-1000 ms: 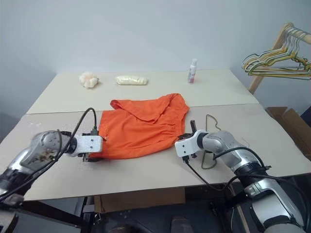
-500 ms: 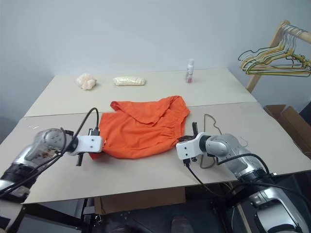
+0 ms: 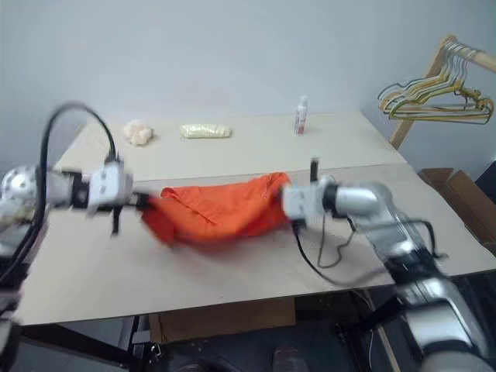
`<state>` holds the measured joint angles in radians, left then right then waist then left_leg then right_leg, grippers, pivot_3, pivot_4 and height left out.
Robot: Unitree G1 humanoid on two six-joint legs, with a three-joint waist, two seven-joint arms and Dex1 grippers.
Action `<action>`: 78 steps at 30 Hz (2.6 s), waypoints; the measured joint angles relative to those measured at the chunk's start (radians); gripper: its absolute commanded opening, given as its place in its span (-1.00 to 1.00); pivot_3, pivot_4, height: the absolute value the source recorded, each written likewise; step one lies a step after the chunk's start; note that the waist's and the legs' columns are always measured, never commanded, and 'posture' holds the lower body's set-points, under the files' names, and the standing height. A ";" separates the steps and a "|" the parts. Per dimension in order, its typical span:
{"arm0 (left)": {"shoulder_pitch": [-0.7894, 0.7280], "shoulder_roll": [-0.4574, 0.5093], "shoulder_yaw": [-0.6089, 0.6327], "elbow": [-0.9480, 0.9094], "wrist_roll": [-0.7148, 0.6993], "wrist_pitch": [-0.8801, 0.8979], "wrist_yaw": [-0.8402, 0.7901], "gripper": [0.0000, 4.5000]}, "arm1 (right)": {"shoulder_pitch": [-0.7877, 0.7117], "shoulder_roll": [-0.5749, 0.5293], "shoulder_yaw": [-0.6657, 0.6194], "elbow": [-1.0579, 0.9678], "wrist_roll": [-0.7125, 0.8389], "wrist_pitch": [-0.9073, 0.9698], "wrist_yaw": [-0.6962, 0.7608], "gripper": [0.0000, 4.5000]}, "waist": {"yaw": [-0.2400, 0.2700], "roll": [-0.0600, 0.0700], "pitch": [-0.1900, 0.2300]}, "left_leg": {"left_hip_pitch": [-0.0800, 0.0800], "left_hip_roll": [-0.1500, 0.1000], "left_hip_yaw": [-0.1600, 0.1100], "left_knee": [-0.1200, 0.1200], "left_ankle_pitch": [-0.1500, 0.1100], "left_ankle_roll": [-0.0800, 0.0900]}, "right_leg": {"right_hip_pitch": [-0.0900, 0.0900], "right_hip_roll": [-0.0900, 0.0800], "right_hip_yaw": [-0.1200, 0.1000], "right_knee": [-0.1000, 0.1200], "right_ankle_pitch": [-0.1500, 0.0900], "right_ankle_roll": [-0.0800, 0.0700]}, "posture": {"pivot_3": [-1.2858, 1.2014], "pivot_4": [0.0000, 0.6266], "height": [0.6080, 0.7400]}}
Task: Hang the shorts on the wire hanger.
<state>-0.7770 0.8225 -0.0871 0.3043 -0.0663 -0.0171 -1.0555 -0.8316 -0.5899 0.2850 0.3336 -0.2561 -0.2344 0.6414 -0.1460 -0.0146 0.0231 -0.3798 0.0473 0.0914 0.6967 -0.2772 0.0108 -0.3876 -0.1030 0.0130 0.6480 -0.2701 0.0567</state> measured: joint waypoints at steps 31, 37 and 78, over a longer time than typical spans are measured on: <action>0.508 0.400 0.078 -0.403 -0.328 -0.032 -0.352 -0.99 | -0.065 0.001 0.215 0.681 -0.275 -0.774 -0.207 -1.00 | -0.126 -0.002 0.002 | 0.025 -0.010 -0.004 -0.018 0.000 0.012 | 0.023 -0.012 0.004 -0.007 -0.003 0.007 | -0.04 -1.00 1.00; 0.837 0.445 0.184 -0.598 -0.309 -0.005 -0.381 -0.99 | -0.051 -0.010 0.268 0.627 -0.391 -0.813 -0.282 -1.00 | -0.087 -0.002 0.002 | 0.025 -0.008 -0.003 -0.019 -0.001 0.011 | 0.022 -0.012 0.004 -0.007 -0.003 0.006 | -0.05 -1.00 1.00; 0.479 0.049 0.160 -0.697 -0.603 0.465 -0.123 1.00 | 0.546 -0.015 -0.284 -0.678 0.590 1.663 -0.409 0.61 | -0.014 -0.007 -0.001 | 0.012 -0.008 -0.003 -0.015 -0.004 0.012 | 0.014 -0.007 0.004 -0.010 -0.003 0.003 | -0.14 -0.97 1.00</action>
<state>-0.2975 0.8713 0.0731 -0.3923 -0.6694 0.4475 -1.1784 -0.2857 -0.6049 0.0013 -0.3445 0.3340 1.4285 0.2320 -0.1604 -0.0215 0.0221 -0.3674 0.0397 0.0889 0.6818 -0.2811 0.0226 -0.3740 -0.1097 0.0166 0.6381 -0.2733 0.0602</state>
